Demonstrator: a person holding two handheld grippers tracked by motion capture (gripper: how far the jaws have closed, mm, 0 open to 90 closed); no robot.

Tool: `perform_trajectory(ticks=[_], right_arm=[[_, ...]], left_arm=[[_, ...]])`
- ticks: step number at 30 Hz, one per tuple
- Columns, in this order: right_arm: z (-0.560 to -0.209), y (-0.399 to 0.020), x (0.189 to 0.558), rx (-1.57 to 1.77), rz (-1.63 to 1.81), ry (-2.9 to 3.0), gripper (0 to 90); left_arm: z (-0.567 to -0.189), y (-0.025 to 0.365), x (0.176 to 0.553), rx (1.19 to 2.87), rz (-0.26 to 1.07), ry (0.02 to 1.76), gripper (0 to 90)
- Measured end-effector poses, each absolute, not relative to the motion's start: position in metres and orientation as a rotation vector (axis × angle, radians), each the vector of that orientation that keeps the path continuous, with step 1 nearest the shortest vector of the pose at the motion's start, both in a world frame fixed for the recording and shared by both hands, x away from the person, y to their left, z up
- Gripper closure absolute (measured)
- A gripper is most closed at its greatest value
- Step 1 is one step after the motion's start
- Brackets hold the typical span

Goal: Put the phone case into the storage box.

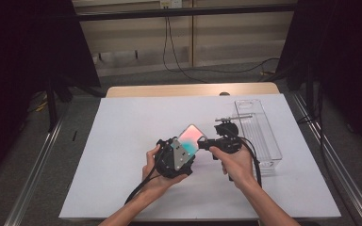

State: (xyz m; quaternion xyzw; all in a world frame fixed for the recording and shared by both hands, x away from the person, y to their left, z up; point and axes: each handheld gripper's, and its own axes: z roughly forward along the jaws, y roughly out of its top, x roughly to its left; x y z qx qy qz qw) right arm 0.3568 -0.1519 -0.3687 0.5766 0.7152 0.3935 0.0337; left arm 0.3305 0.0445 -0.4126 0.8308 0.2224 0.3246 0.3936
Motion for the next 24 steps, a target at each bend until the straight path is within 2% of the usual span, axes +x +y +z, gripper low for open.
perform_trajectory(ticks=[24], right_arm=[[-0.3699,-0.1567,0.3595,1.875,1.32,2.132,74.4]], left_arm=[[-0.4117,0.041,0.3327,2.077,0.834,0.585,17.2]])
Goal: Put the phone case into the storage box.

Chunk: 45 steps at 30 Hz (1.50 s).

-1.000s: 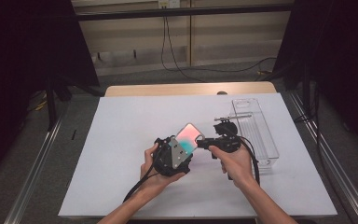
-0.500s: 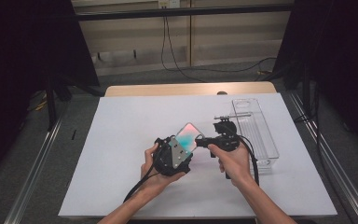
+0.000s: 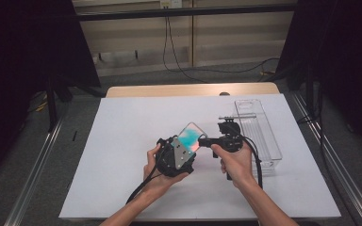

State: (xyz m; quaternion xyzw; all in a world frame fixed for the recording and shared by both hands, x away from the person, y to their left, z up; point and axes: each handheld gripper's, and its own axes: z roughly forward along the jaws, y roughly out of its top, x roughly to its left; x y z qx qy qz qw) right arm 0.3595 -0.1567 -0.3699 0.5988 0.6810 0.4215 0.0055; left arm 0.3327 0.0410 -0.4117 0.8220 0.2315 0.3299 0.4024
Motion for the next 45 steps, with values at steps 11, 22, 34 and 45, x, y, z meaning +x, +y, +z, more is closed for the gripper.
perform_trajectory(ticks=[11,22,34,45], right_arm=[[-0.369,-0.158,0.359,1.903,1.456,2.111,82.6],[-0.367,-0.159,0.36,1.877,1.482,2.115,83.1],[-0.363,-0.171,0.361,1.842,1.477,2.091,83.4],[-0.36,-0.183,0.362,1.808,1.495,2.058,83.5]], left_arm=[[-0.413,0.046,0.341,2.062,0.783,0.63,16.9],[-0.413,0.049,0.351,2.059,0.67,0.681,8.4],[-0.402,0.061,0.351,1.998,0.646,0.686,6.0],[-0.396,0.083,0.36,1.961,0.576,0.735,3.2]])
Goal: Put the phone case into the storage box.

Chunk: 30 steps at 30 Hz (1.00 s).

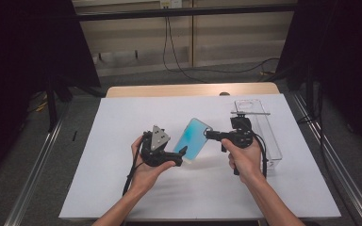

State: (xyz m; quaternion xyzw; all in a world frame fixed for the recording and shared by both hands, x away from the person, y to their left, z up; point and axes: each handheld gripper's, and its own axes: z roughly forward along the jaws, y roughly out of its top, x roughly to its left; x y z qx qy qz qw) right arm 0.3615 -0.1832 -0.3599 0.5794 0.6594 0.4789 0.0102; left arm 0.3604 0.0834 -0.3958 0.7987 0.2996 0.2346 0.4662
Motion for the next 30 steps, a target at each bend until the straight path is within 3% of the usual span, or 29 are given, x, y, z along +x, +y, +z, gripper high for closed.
perform_trajectory(ticks=[19,27,30], right_arm=[[-0.356,-0.206,0.359,1.778,1.48,2.013,83.8],[-0.351,-0.213,0.359,1.765,1.493,1.989,84.0],[-0.35,-0.216,0.36,1.766,1.493,1.985,84.1]], left_arm=[[-0.4,0.101,0.359,1.89,0.631,0.763,5.8],[-0.4,0.112,0.359,1.824,0.51,0.757,6.5],[-0.403,0.118,0.354,1.795,0.524,0.742,6.5]])
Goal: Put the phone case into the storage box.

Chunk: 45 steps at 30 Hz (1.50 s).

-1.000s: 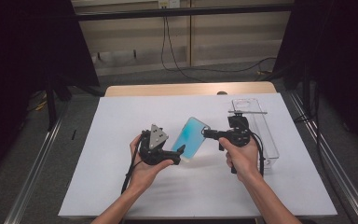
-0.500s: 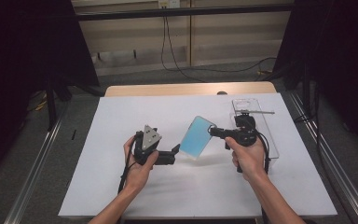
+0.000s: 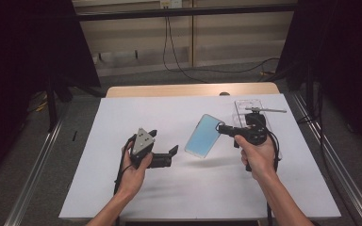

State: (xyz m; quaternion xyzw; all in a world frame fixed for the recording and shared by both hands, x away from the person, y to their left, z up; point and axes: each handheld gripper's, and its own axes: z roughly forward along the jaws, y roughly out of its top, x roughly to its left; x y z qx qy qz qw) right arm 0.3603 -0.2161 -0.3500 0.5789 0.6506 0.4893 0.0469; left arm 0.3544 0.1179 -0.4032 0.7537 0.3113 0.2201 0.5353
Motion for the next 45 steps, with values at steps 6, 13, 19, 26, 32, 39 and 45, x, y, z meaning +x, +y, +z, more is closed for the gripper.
perform_trajectory(ticks=[6,13,19,26,32,39,45], right_arm=[[-0.347,-0.219,0.362,1.748,1.479,1.974,84.2],[-0.341,-0.228,0.361,1.745,1.482,1.933,84.2],[-0.336,-0.235,0.361,1.722,1.462,1.906,84.2],[-0.334,-0.241,0.365,1.709,1.445,1.89,84.1],[-0.328,-0.248,0.366,1.685,1.435,1.861,84.2],[-0.322,-0.255,0.368,1.673,1.412,1.83,84.2],[-0.318,-0.262,0.368,1.654,1.408,1.812,84.1]], left_arm=[[-0.403,0.137,0.35,1.762,0.549,0.742,4.5],[-0.407,0.168,0.341,1.74,0.596,0.773,3.9],[-0.41,0.194,0.337,1.727,0.62,0.818,3.6],[-0.415,0.214,0.325,1.718,0.617,0.85,3.4],[-0.417,0.225,0.318,1.665,0.61,0.871,2.7],[-0.419,0.231,0.313,1.593,0.605,0.878,2.8],[-0.424,0.232,0.311,1.573,0.621,0.885,3.4]])
